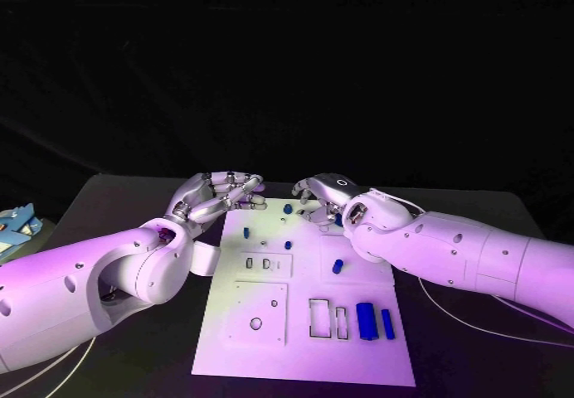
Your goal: Assemble the parts on the task board
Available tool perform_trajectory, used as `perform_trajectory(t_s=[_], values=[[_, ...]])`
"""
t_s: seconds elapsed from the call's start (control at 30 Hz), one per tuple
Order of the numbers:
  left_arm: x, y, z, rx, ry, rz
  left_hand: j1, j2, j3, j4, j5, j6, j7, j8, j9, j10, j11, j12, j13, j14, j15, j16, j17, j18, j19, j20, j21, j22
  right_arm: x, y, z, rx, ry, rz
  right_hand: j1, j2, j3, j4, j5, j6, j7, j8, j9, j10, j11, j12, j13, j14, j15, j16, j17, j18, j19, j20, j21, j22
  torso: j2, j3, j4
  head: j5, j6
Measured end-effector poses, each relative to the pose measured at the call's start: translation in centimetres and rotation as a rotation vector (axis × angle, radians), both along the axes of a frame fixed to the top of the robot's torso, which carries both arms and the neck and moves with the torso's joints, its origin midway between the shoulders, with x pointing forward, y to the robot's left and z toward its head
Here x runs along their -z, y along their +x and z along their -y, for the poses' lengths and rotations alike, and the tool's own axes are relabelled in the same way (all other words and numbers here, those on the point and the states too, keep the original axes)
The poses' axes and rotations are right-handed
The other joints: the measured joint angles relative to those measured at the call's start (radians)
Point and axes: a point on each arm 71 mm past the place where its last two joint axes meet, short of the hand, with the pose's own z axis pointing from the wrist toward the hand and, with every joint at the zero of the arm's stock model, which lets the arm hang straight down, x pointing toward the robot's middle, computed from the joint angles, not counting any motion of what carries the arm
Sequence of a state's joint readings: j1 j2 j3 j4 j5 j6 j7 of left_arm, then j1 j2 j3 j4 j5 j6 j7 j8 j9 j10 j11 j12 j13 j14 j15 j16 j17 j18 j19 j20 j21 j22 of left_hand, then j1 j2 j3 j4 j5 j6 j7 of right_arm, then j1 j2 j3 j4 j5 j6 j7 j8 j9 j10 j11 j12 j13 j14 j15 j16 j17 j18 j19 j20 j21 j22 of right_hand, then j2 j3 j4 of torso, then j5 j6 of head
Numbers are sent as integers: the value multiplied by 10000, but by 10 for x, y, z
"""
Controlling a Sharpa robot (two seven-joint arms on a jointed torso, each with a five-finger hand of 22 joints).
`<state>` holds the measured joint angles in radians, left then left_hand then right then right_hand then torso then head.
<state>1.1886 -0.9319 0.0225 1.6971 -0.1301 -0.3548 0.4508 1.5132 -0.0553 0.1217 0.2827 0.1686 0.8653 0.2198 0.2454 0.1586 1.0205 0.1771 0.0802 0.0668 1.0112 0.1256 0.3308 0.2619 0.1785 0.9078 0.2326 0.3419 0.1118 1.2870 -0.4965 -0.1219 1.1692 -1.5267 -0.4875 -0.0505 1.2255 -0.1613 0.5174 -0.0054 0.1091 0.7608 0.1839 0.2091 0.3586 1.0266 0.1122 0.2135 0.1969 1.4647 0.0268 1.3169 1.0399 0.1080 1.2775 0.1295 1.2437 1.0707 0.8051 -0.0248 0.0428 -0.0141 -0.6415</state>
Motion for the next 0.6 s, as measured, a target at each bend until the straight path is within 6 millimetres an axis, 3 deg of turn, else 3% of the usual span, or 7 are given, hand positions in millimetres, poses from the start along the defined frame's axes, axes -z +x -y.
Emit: perform_trajectory(t_s=[0.17,0.27,0.33,0.37,0.43,0.57,0.6], values=[[0,0,-3,-73,17,-19,0,0,0,0,0,0,0,0,0,0,0,0,0,0,0,0,0,0,0,0,0,1,-12,-10,26,132,334,-21,160,16,44,44,265,688,-2,212,72,1015,-126,806,351,22,-33,221,257,0,288,-83,302,461,-26,12,-45,10,42],[0,1,-5,-106,16,-36,0,0,0,0,0,0,0,0,0,0,0,-41,0,0,0,0,9,-1,0,0,0,0,-24,-14,49,451,617,-177,185,-40,-168,134,405,873,-141,265,79,1601,-342,1921,1194,12,-270,391,509,0,475,-260,521,809,-46,31,-96,12,68],[0,1,-5,-117,16,-42,0,0,0,0,0,0,0,0,0,0,0,-41,0,0,0,0,8,-1,0,0,0,1,-29,-15,63,706,754,-428,142,-159,-433,227,600,765,-242,265,94,1490,-438,3076,2246,2,-291,629,891,-49,683,-289,721,1134,-60,41,-126,22,83],[0,1,-6,-130,18,-45,0,0,0,0,0,0,0,0,0,0,0,-41,0,0,0,0,8,-1,0,0,0,1,-31,-15,71,875,820,-673,78,-222,-594,315,716,658,-241,314,137,1252,-433,3782,2899,2,-291,811,1216,-181,807,-281,860,1354,-72,45,-147,27,90],[0,1,-7,-153,24,-50,0,0,0,0,0,0,0,0,1,0,0,-41,0,0,0,0,8,-1,0,0,0,1,-32,-16,83,1139,879,-1094,13,-288,-852,541,867,380,-204,538,262,721,-399,5199,4243,1,-291,1183,1902,-238,1001,-258,1100,1757,-88,56,-176,33,96],[0,1,-9,-178,27,-58,0,0,0,0,0,0,0,0,1,0,0,-41,0,0,0,0,7,0,0,0,0,1,-29,-15,100,1612,893,-1971,-13,-313,-1126,762,1002,11,-138,775,392,1093,-294,7539,6664,9,-283,1651,2649,-259,1221,-182,1410,2247,-112,80,-239,54,103],[0,2,-9,-183,28,-59,0,0,0,0,0,0,-1,0,1,0,0,-41,0,0,0,0,8,0,0,0,0,1,-27,-14,103,1723,886,-2201,1,-328,-1178,813,1043,-79,-121,843,417,1215,-281,7955,7097,38,-247,1737,2671,-387,1303,-166,1488,2325,-116,85,-249,57,100]])
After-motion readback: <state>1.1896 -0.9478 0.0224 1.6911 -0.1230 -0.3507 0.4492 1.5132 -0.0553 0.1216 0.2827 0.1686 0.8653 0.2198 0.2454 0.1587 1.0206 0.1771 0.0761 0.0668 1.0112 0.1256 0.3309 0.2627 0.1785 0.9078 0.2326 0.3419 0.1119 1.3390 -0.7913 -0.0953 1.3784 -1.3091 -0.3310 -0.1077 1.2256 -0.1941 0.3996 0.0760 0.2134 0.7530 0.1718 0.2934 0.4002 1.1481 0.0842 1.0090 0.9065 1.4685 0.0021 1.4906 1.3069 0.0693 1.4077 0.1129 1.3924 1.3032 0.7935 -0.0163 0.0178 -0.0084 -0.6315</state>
